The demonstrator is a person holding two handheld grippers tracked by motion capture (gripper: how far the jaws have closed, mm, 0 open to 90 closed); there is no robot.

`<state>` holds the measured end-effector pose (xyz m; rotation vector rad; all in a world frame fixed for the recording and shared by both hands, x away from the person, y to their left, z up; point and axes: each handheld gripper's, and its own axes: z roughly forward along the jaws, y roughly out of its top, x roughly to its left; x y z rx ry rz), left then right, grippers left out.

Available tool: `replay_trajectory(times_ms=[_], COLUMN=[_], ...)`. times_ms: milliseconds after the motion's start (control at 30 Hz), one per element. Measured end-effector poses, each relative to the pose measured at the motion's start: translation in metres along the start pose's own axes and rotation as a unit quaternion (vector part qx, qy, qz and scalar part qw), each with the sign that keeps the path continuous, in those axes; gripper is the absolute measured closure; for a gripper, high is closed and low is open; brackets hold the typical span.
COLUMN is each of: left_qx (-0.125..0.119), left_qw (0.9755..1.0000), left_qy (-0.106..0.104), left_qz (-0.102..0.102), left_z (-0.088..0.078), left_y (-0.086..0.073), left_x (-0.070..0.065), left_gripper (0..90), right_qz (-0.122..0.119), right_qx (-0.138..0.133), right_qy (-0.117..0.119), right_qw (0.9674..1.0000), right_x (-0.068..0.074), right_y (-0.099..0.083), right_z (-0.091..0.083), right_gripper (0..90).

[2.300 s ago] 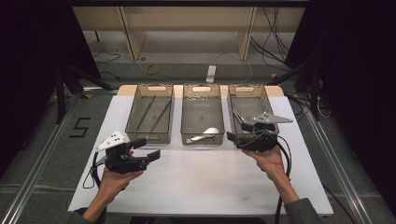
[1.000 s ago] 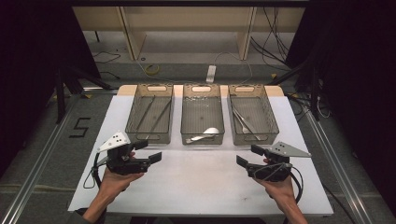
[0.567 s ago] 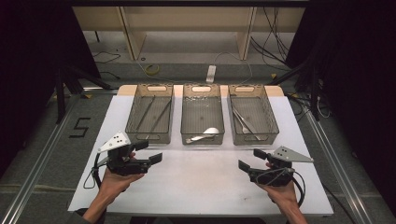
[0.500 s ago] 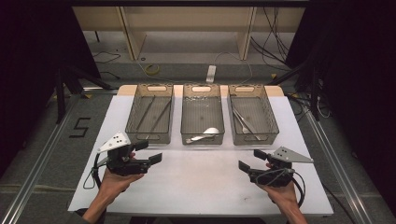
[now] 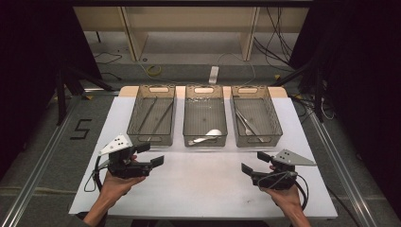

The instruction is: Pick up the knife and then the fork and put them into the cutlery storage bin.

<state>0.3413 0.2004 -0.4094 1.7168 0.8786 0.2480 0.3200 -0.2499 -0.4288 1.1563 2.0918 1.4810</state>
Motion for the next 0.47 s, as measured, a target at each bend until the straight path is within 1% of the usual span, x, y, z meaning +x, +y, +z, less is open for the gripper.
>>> replay_trajectory(times_ms=[233, 467], left_qx=[0.0, 0.0], left_qw=[1.0, 1.0], left_qy=[0.0, 0.001], left_qz=[0.0, 0.0], left_z=[-0.0001, -0.0002], left_y=[0.0, 0.0002], left_x=[0.0, 0.0002], left_gripper=[17.5, 17.5], right_qz=[-0.005, -0.004], right_qx=[0.002, 0.004], right_qy=[-0.001, 0.002], right_qw=[1.0, 1.0], right_x=[0.0002, 0.0004], right_y=[0.0001, 0.0], right_z=[0.0003, 0.001], right_gripper=[20.6, 20.3])
